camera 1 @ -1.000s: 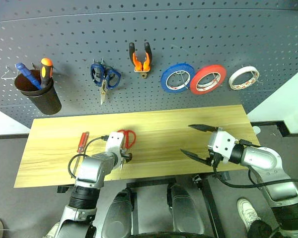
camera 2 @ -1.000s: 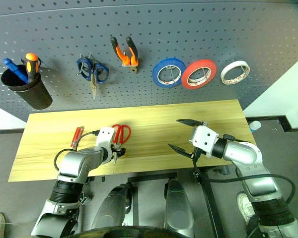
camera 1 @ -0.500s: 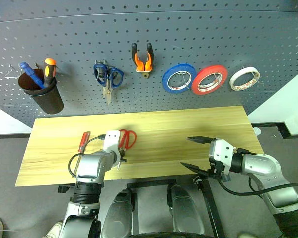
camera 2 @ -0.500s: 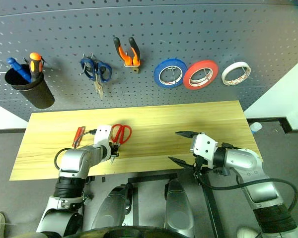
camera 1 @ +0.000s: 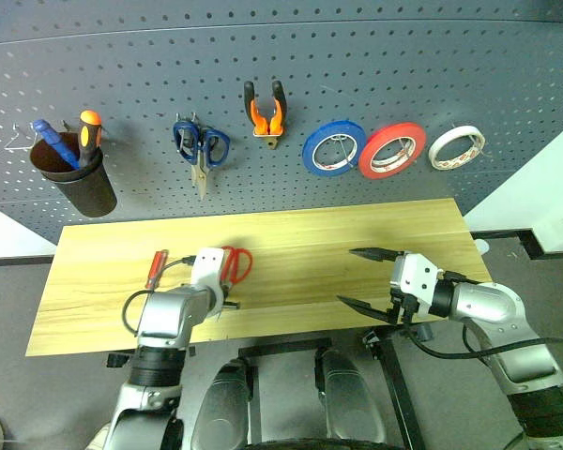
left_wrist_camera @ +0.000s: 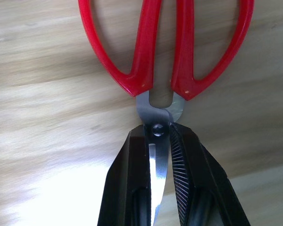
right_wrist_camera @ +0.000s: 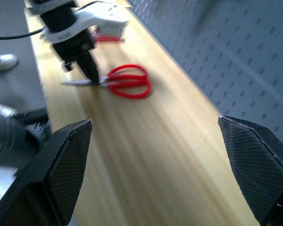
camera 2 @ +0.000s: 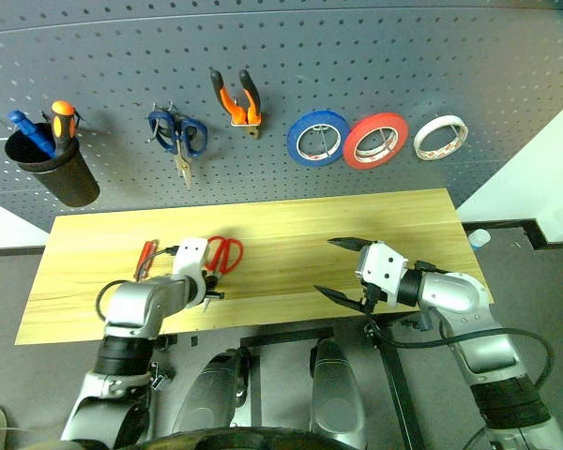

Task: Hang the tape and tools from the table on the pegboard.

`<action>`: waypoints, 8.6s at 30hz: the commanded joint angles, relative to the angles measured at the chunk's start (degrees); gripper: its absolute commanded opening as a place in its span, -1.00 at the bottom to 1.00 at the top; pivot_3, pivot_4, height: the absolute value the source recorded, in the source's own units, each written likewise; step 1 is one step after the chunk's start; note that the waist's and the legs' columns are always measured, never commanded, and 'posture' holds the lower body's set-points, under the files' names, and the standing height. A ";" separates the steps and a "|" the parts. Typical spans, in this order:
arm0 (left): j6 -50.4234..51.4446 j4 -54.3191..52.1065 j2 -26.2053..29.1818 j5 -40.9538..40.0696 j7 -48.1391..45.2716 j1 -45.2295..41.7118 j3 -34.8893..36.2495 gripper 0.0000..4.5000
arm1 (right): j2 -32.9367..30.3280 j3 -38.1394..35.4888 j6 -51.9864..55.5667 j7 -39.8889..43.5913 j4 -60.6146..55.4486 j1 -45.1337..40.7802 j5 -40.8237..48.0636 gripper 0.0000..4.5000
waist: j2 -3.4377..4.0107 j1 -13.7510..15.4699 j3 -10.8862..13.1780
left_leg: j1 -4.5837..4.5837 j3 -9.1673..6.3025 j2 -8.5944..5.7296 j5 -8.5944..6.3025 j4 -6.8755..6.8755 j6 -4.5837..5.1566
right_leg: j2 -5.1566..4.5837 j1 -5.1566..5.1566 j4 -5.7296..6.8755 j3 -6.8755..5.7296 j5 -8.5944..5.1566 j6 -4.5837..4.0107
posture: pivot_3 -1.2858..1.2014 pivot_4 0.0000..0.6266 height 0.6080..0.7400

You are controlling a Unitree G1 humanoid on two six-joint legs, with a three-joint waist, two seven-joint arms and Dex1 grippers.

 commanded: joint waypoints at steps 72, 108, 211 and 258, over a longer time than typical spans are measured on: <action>-21.75 40.13 18.89 -0.53 -13.22 -11.92 6.62 0.98 | 7.64 2.95 7.47 7.95 -1.61 -5.87 12.52 1.00 | -0.29 0.37 -3.10 | 0.17 0.19 0.00 -0.01 0.16 0.04 | -0.01 0.14 0.10 0.10 0.13 0.03 | -0.02 -0.43 0.85; -53.04 -5.25 18.85 -38.58 -34.81 8.62 39.19 -0.63 | 8.98 -6.85 17.24 1.48 -7.21 -26.15 29.97 1.00 | -0.32 1.51 -3.18 | 0.05 0.26 0.06 -0.02 0.20 0.04 | -0.05 0.09 -0.07 0.12 0.08 -0.26 | 0.01 -0.60 0.85; -96.80 23.19 10.12 -0.14 -31.81 30.79 6.40 0.54 | 3.00 -9.50 -14.97 -5.55 29.88 7.19 -2.63 1.00 | 0.69 0.30 -6.49 | 0.92 0.87 0.18 -0.39 0.15 0.57 | -0.08 1.26 -1.08 0.29 0.08 0.00 | -0.03 -0.66 0.85; -99.72 27.61 10.68 0.27 -30.50 29.30 4.34 0.54 | 5.16 -8.77 -21.96 -4.11 42.64 3.51 -3.28 1.00 | 0.69 0.25 -6.49 | 0.85 0.87 0.18 -0.41 0.10 0.58 | -0.11 1.19 -1.17 0.28 0.07 0.01 | -0.03 -0.65 0.85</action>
